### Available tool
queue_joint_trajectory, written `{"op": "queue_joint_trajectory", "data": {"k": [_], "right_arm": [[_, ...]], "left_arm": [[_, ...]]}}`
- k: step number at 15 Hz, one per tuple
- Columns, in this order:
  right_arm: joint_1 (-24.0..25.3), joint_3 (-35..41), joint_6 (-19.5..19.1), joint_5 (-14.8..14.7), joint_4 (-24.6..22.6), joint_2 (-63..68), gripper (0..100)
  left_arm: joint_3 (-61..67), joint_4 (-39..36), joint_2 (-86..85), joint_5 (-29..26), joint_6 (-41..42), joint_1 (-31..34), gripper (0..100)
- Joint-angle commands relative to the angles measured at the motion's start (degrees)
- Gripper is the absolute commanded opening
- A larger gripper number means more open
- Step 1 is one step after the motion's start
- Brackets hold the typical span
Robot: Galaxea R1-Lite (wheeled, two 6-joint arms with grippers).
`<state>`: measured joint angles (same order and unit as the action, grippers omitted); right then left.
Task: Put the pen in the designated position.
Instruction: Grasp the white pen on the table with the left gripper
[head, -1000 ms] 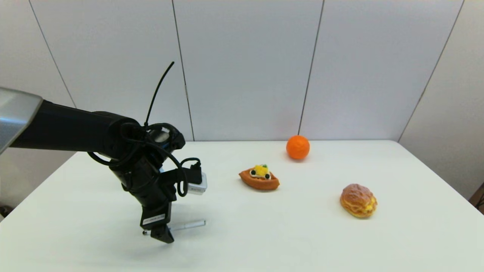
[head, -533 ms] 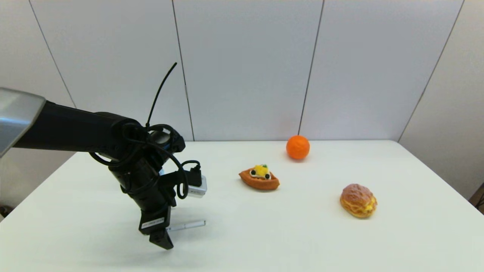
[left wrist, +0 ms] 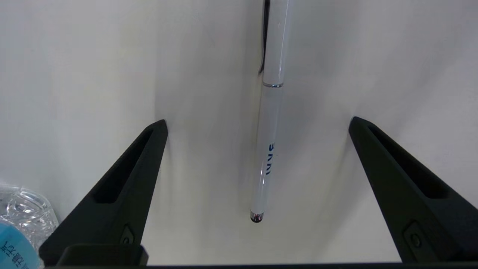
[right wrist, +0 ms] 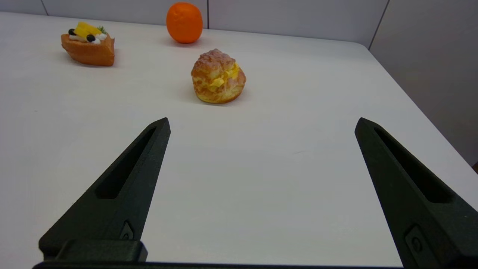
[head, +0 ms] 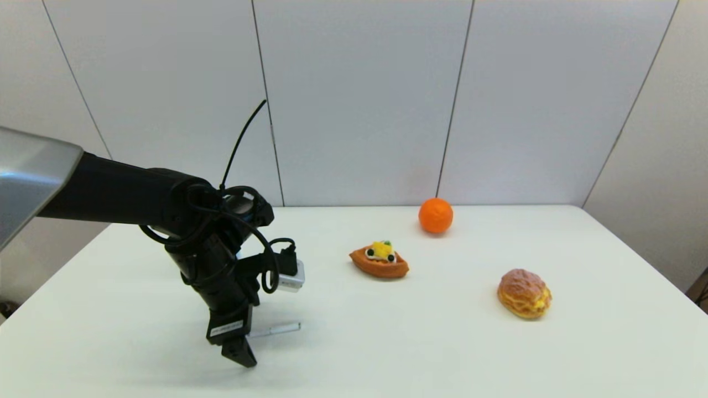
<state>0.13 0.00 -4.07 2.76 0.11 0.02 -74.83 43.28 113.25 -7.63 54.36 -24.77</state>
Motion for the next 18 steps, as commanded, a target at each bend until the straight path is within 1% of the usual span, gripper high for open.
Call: {"op": "queue_joint_trajectory", "data": {"k": [1,6,7,18], "right_arm": [[0.04,0.0,-0.06,0.06,-0.02,-0.02,100],[-0.05,0.0,-0.06,0.06,-0.02,-0.02,100],[-0.05,0.0,-0.06,0.06,-0.02,0.06,100],[0.04,0.0,-0.06,0.06,0.07,-0.02,100]], "left_arm": [[0.03,0.32,0.13,-0.02,0.31,-0.01,100],[-0.14,0.23,-0.22,0.07,0.4,0.16,100],[-0.23,0.23,-0.31,0.07,0.4,0.16,0],[-0.14,0.49,-0.93,-0.02,0.4,0.16,0]]}}
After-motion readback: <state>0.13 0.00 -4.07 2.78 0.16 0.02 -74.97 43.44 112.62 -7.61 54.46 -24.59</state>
